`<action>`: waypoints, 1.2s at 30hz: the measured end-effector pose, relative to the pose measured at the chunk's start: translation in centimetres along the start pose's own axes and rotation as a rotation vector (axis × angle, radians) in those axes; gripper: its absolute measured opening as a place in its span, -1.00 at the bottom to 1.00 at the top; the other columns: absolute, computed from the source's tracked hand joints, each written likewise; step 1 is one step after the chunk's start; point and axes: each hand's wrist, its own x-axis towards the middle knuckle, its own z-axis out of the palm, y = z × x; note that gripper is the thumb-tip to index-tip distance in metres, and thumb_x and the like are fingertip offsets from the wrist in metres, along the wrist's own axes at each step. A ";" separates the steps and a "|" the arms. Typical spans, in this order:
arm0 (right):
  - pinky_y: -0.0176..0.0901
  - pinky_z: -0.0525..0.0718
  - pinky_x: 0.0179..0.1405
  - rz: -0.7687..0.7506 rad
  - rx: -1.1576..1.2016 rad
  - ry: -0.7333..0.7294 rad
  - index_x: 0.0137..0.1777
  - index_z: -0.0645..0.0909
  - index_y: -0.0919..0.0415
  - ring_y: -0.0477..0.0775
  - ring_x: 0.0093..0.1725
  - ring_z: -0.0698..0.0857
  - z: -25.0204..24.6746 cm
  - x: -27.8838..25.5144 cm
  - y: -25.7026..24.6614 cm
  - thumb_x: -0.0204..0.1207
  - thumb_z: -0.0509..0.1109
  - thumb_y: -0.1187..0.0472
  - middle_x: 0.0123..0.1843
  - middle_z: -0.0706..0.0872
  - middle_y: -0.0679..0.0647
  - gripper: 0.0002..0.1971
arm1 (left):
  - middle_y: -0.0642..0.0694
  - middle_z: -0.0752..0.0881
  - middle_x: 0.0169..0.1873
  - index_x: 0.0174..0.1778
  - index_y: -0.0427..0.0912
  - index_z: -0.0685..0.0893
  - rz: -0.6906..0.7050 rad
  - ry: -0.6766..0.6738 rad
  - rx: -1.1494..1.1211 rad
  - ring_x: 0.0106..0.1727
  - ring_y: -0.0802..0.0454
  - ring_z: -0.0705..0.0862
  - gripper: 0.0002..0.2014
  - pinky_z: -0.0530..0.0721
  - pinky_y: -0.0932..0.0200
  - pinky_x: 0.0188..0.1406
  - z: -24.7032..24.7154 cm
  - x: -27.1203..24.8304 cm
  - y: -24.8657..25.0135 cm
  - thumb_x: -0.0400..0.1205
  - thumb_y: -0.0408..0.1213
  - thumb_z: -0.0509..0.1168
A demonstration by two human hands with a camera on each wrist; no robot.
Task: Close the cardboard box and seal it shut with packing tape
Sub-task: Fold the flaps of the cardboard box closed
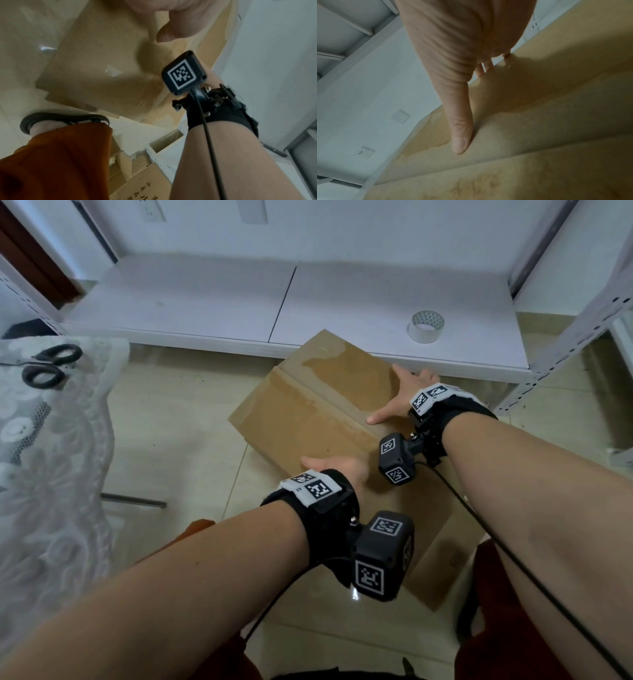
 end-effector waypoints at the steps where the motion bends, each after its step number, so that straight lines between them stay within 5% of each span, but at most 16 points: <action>1: 0.38 0.25 0.48 0.003 0.000 -0.009 0.68 -0.10 -0.12 0.37 0.62 0.06 0.1 0.1 0.3 0.07 0.64 -0.29 0.64 0.05 0.28 0.28 | -0.21 0.09 0.66 0.69 -0.05 -0.25 -0.008 -0.004 0.032 0.59 -0.25 0.29 -0.15 0.38 -0.24 0.49 0.3 -0.2 -0.1 0.70 -0.23 0.26; 3: 0.38 0.27 0.47 0.010 0.003 -0.006 0.68 -0.06 -0.10 0.36 0.60 0.10 0.3 0.2 0.6 0.06 0.64 -0.30 0.63 0.09 0.26 0.27 | -0.25 0.20 0.63 0.70 -0.03 -0.10 0.013 0.014 0.071 0.53 -0.27 0.38 -0.18 0.49 -0.19 0.41 0.5 0.2 -0.2 0.66 -0.23 0.30; 4: 0.37 0.28 0.48 0.014 0.007 0.001 0.68 -0.05 -0.09 0.35 0.59 0.13 0.5 0.2 0.7 0.06 0.64 -0.31 0.61 0.11 0.25 0.26 | -0.27 0.33 0.57 0.67 -0.05 0.14 0.026 -0.026 0.118 0.46 -0.27 0.48 -0.26 0.58 -0.11 0.30 0.3 0.6 -0.1 0.60 -0.23 0.34; 6: 0.31 0.30 0.47 0.031 0.037 0.012 0.68 -0.02 -0.06 0.32 0.58 0.17 0.7 0.2 0.9 0.08 0.63 -0.31 0.60 0.16 0.24 0.24 | -0.26 0.59 0.40 0.43 -0.17 0.55 0.088 -0.186 0.237 0.32 -0.21 0.64 -0.45 0.65 0.07 0.05 0.0 1.1 0.5 0.48 -0.22 0.37; 7: 0.28 0.31 0.46 0.040 0.061 0.014 0.67 0.01 -0.04 0.31 0.57 0.20 0.9 0.2 1.1 0.11 0.62 -0.30 0.59 0.18 0.24 0.21 | -0.26 0.63 0.34 0.38 -0.21 0.60 0.131 -0.169 0.282 0.26 -0.22 0.68 -0.45 0.65 0.11 0.01 0.0 1.7 0.9 0.43 -0.20 0.36; 10: 0.23 0.33 0.45 0.061 0.109 0.011 0.65 0.10 0.03 0.29 0.56 0.23 1.4 0.1 1.9 0.16 0.61 -0.28 0.58 0.20 0.21 0.13 | -0.38 0.52 0.39 0.53 -0.28 0.39 0.174 0.053 0.309 0.25 -0.38 0.63 -0.20 0.66 -0.19 0.20 0.0 1.5 2.7 0.30 -0.20 0.33; 12: 0.21 0.33 0.45 0.062 0.137 0.015 0.64 0.12 0.06 0.27 0.56 0.23 1.9 -0.1 2.3 0.17 0.60 -0.28 0.58 0.19 0.19 0.11 | -0.37 0.12 0.63 0.63 -0.22 0.21 0.215 0.209 0.512 0.59 -0.43 0.22 -0.14 0.32 -0.34 0.51 -0.9 1.5 3.6 0.40 -0.18 0.40; 14: 0.23 0.32 0.48 0.072 0.151 0.027 0.64 0.11 0.07 0.26 0.56 0.23 2.4 -0.2 2.3 0.16 0.60 -0.30 0.59 0.19 0.17 0.13 | -0.25 -0.12 0.69 0.63 -0.21 0.22 0.403 0.283 0.785 0.69 -0.26 -0.11 -0.27 0.03 -0.26 0.65 -2.0 1.9 4.4 0.57 -0.16 0.35; 16: 0.34 0.30 0.49 0.097 0.156 0.045 0.65 0.10 0.08 0.26 0.57 0.24 2.8 -0.6 2.2 0.13 0.59 -0.33 0.60 0.21 0.16 0.16 | -0.20 -0.11 0.70 0.62 -0.21 0.25 0.566 0.221 0.983 0.70 -0.18 -0.13 -0.29 -0.01 -0.21 0.66 -2.7 2.5 5.4 0.61 -0.09 0.36; 19: 0.40 0.32 0.46 0.185 0.200 0.079 0.63 0.14 0.09 0.28 0.56 0.27 3.3 -1.0 2.6 0.10 0.60 -0.33 0.58 0.27 0.19 0.16 | -0.18 -0.03 0.70 0.36 -0.28 0.56 0.714 0.188 1.179 0.70 -0.19 -0.08 -0.42 0.01 -0.17 0.66 -2.5 3.3 7.3 0.58 0.09 0.37; 22: 0.35 0.30 0.47 0.337 0.255 0.116 0.57 0.20 0.16 0.31 0.54 0.25 3.5 -1.7 3.7 0.10 0.60 -0.33 0.54 0.29 0.24 0.12 | -0.23 0.26 0.60 0.45 -0.26 0.45 0.829 0.172 1.200 0.62 -0.19 0.20 -0.27 0.25 -0.17 0.59 -1.8 4.3 8.6 0.49 0.12 0.44; 25: 0.36 0.30 0.46 0.526 0.317 0.147 0.55 0.19 0.20 0.30 0.54 0.23 3.8 -2.7 5.4 0.11 0.58 -0.35 0.55 0.25 0.24 0.11 | -0.27 0.29 0.57 0.59 -0.11 0.26 0.771 0.161 1.208 0.61 -0.26 0.19 -0.05 0.28 -0.27 0.56 -1.9 4.7 9.4 0.37 0.21 0.51; 30: 0.33 0.28 0.48 0.803 0.637 0.138 0.68 -0.11 0.20 0.39 0.56 0.27 5.0 -3.7 7.7 0.09 0.61 -0.34 0.63 0.18 0.30 0.33 | -0.27 -0.15 0.68 0.68 0.15 -0.03 0.610 0.116 1.269 0.66 -0.40 -0.12 0.24 0.07 -0.47 0.56 -3.9 5.2 11.5 0.17 0.41 0.50; 36: 0.27 0.28 0.49 0.849 0.909 0.192 0.68 -0.28 0.18 0.40 0.55 0.31 4.6 -4.2 6.2 0.24 0.65 -0.12 0.64 0.16 0.31 0.30 | -0.25 -0.18 0.67 0.65 0.29 -0.08 0.558 0.094 1.180 0.64 -0.42 0.06 0.36 0.23 -0.45 0.53 -5.9 6.9 13.5 -0.01 0.43 0.56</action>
